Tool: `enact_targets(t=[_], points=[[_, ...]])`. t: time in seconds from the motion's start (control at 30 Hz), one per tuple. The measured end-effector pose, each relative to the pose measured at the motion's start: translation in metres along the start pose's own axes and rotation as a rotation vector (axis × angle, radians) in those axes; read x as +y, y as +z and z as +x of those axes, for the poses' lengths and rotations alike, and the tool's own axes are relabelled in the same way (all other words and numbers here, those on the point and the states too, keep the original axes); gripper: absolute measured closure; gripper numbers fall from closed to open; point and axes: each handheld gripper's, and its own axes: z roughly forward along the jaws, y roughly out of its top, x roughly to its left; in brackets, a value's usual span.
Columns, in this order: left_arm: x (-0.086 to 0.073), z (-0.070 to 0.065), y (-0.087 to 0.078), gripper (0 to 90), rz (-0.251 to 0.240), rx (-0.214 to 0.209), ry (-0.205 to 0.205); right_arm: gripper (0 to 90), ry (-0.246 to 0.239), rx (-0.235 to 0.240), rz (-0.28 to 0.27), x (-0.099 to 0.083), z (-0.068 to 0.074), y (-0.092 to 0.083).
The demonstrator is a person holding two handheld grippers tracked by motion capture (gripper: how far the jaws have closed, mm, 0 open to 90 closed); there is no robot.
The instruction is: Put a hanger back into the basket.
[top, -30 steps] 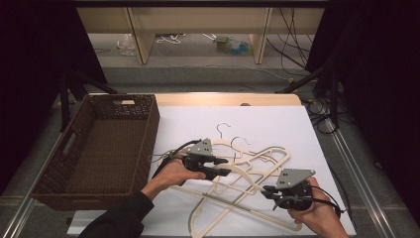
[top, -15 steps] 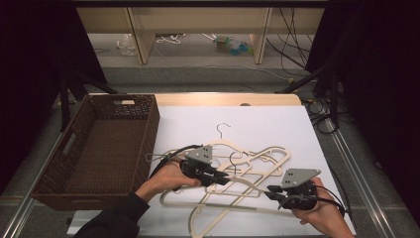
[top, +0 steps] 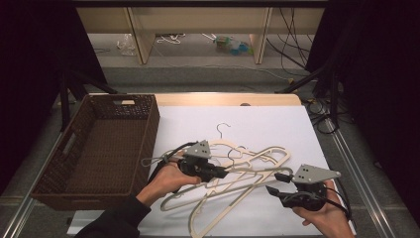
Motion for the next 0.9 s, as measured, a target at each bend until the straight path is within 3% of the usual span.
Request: enact_targets(t=[0.1, 0.13, 0.33, 0.5, 0.53, 0.67, 0.7, 0.73, 0.77, 0.83, 0.9], points=[[0.002, 0.007, -0.007, 85.8, -0.010, 0.023, -0.029, 50.1, -0.002, 0.006, -0.008, 0.000, 0.002, -0.001], [0.003, 0.011, -0.014, 85.8, -0.023, 0.050, -0.062, 49.8, -0.004, 0.007, -0.023, 0.000, 0.003, -0.002], [0.019, 0.018, -0.039, 85.7, -0.064, 0.113, -0.109, 49.4, -0.007, 0.021, -0.010, -0.004, 0.009, 0.002], [0.037, 0.018, -0.067, 85.7, -0.119, 0.126, -0.151, 48.7, -0.009, 0.043, 0.004, -0.006, 0.013, 0.005], [0.037, 0.018, -0.067, 85.7, -0.119, 0.126, -0.151, 48.3, -0.008, 0.043, 0.001, -0.007, 0.013, 0.006], [0.050, 0.014, -0.099, 85.7, -0.169, 0.165, -0.147, 45.2, 0.006, 0.043, 0.006, -0.008, 0.014, 0.007], [0.050, 0.014, -0.099, 85.7, -0.169, 0.165, -0.147, 43.6, 0.011, 0.040, 0.005, -0.009, 0.015, 0.007], [0.055, 0.014, -0.114, 85.7, -0.187, 0.178, -0.148, 41.8, 0.017, 0.038, 0.009, -0.009, 0.015, 0.008], [0.055, 0.014, -0.114, 85.7, -0.187, 0.178, -0.148, 41.8, 0.017, 0.038, 0.009, -0.009, 0.015, 0.008], [0.058, 0.016, -0.130, 85.7, -0.205, 0.193, -0.145, 39.6, 0.022, 0.034, 0.006, -0.011, 0.015, 0.009], [0.060, 0.019, -0.156, 85.7, -0.229, 0.238, -0.154, 39.0, 0.027, 0.036, 0.010, -0.011, 0.015, 0.010]])
